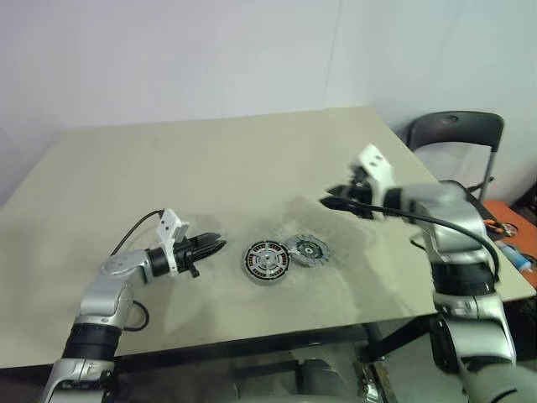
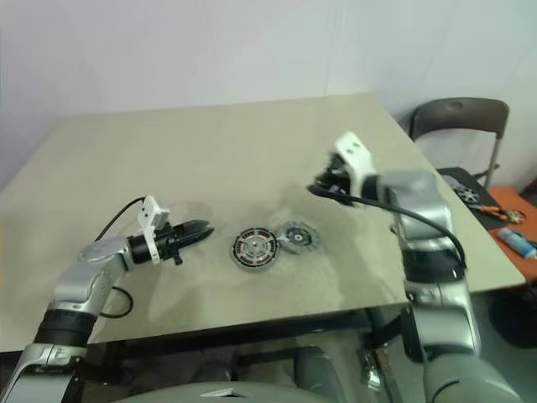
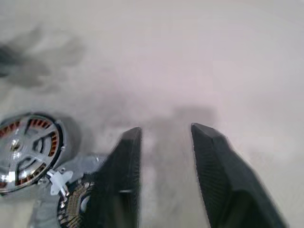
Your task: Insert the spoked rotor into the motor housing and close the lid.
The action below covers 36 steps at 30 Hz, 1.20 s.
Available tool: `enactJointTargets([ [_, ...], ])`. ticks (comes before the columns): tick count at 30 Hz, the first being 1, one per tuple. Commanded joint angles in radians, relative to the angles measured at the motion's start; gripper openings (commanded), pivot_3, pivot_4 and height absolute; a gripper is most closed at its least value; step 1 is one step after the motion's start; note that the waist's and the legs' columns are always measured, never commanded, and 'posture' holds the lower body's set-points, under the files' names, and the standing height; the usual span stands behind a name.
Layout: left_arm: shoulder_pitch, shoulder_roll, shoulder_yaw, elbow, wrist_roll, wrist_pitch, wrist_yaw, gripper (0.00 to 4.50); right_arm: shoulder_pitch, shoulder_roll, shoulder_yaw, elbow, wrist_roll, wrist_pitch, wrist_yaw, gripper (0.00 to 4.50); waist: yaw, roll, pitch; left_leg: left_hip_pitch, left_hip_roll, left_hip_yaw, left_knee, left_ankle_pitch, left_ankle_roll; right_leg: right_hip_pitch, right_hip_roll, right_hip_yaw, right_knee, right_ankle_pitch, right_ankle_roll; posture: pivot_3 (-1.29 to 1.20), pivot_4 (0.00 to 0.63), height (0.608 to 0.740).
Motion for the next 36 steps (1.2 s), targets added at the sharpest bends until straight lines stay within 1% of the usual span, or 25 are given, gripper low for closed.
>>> enactJointTargets([
  [1,-0.051,0.016,0.012,0.028,-0.006,-0.003,-0.032,1.31,0.075,0.079,-0.187,-0.124,0.093,0.136,-0.123,0.33,-0.003,0.001,0.001,0.0,0.0,0.001,0.0,0.0,0.0,0.0,0.0,0.0,0.0,0.0,0.0,0.0,0.0,0.74],
  [2,-0.062,0.016,0.008,0.032,-0.006,0.0,-0.039,1.31,0.107,0.097,-0.23,-0.146,0.125,0.204,-0.133,0.03,-0.009,0.002,0.001,0.0,0.0,0.001,0.0,0.0,0.0,0.0,0.0,0.001,0.0,0.0,0.0,0.0,0.0,0.74],
  [3,-0.075,0.017,0.006,0.041,-0.007,0.004,-0.046,1.31,0.142,0.108,-0.258,-0.171,0.162,0.297,-0.128,0.03,-0.01,0.003,0.002,0.0,0.0,0.003,0.0,0.0,0.0,0.0,0.0,0.002,0.0,0.0,0.0,0.0,0.0,0.74],
  [5,-0.097,0.019,-0.002,0.05,-0.004,0.011,-0.055,1.31,0.217,0.169,-0.349,-0.248,0.263,0.472,-0.093,0.03,-0.01,0.003,0.002,0.001,0.0,0.003,0.001,0.0,0.0,0.0,0.0,0.002,0.0,-0.003,0.003,0.0,0.0,0.74],
  [7,-0.111,0.023,-0.008,0.055,0.0,0.016,-0.067,1.31,0.285,0.206,-0.371,-0.295,0.291,0.51,-0.126,0.03,-0.009,0.002,0.001,0.003,0.001,0.002,0.001,0.0,0.0,0.002,0.002,0.002,0.001,-0.004,0.001,0.0,0.0,0.74],
  [9,-0.121,0.026,-0.008,0.061,0.001,0.022,-0.075,1.31,0.382,0.216,-0.32,-0.317,0.296,0.461,-0.161,0.03,-0.01,0.003,0.002,0.003,0.001,0.002,0.001,0.0,0.0,0.002,0.002,0.002,0.002,-0.004,0.001,0.0,0.0,0.74],
  [11,-0.124,0.033,-0.013,0.064,0.006,0.017,-0.091,1.31,0.426,0.245,-0.297,-0.324,0.312,0.434,-0.197,0.03,-0.013,0.001,0.001,0.003,0.001,0.004,0.002,0.0,0.0,0.003,0.001,0.003,0.001,-0.005,0.001,0.0,0.0,0.74],
  [15,-0.127,0.032,-0.018,0.058,0.005,0.023,-0.096,1.31,0.436,0.282,-0.235,-0.313,0.331,0.369,-0.263,0.03,-0.015,-0.002,0.001,0.004,0.001,0.004,0.002,0.0,0.0,0.006,0.001,0.003,0.0,-0.005,0.001,0.0,0.0,0.74],
  [17,-0.13,0.028,-0.021,0.056,0.007,0.025,-0.094,1.31,0.416,0.296,-0.23,-0.279,0.323,0.321,-0.31,0.03,-0.025,-0.005,0.0,0.004,0.001,0.004,0.001,0.0,0.0,0.007,0.002,0.003,0.0,-0.005,0.001,0.0,0.0,0.74],
  [19,-0.13,0.027,-0.022,0.052,0.007,0.027,-0.094,1.31,0.383,0.317,-0.257,-0.258,0.342,0.303,-0.343,0.03,-0.04,-0.008,0.0,0.004,0.001,0.004,0.001,0.0,0.0,0.009,0.002,0.003,0.0,-0.005,0.001,0.0,0.0,0.74],
  [22,-0.123,0.029,-0.02,0.046,0.006,0.028,-0.097,1.31,0.3,0.376,-0.404,-0.281,0.45,0.378,-0.362,0.03,-0.047,-0.007,0.001,0.005,0.001,0.004,0.002,0.0,0.0,0.01,0.001,0.003,-0.001,-0.005,0.001,0.0,0.0,0.74],
  [25,-0.112,0.03,-0.016,0.046,0.005,0.029,-0.095,1.31,0.316,0.368,-0.418,-0.342,0.525,0.453,-0.352,0.03,-0.037,-0.003,0.003,0.005,0.001,0.004,0.001,0.0,0.0,0.009,0.002,0.003,0.0,-0.005,0.0,0.0,0.0,0.74],
  [28,-0.1,0.03,-0.016,0.05,0.008,0.024,-0.095,1.31,0.331,0.392,-0.411,-0.382,0.559,0.487,-0.392,0.03,-0.033,-0.003,0.003,0.004,0.001,0.002,-0.001,0.0,0.0,0.003,0.001,0.003,0.0,-0.005,0.001,0.0,0.0,0.74],
  [31,-0.092,0.026,-0.017,0.052,0.01,0.02,-0.092,1.31,0.329,0.433,-0.406,-0.402,0.57,0.488,-0.446,0.58,-0.033,-0.003,0.003,0.0,0.001,0.003,-0.001,0.0,0.0,-0.001,0.001,0.003,0.0,-0.003,0.005,0.0,0.0,0.74],
  [33,-0.088,0.023,-0.02,0.049,0.012,0.02,-0.088,1.31,0.304,0.475,-0.434,-0.4,0.576,0.539,-0.484,1.19,-0.034,-0.002,0.003,0.0,0.001,0.003,-0.001,0.0,0.0,-0.002,0.001,0.003,0.0,-0.003,0.005,0.0,0.0,0.74],
  [35,-0.085,0.02,-0.02,0.044,0.013,0.022,-0.086,1.31,0.295,0.492,-0.451,-0.394,0.61,0.574,-0.509,1.81,-0.034,-0.002,0.004,0.0,0.001,0.003,-0.002,0.0,0.0,-0.002,0.001,0.003,0.0,-0.003,0.004,0.0,0.0,0.74],
  [36,-0.084,0.019,-0.02,0.043,0.014,0.022,-0.084,1.31,0.3,0.492,-0.451,-0.396,0.636,0.58,-0.513,1.81,-0.034,-0.002,0.004,0.001,0.001,0.003,-0.002,0.0,0.0,-0.002,0.001,0.003,0.0,-0.005,0.002,0.0,0.0,0.74],
])
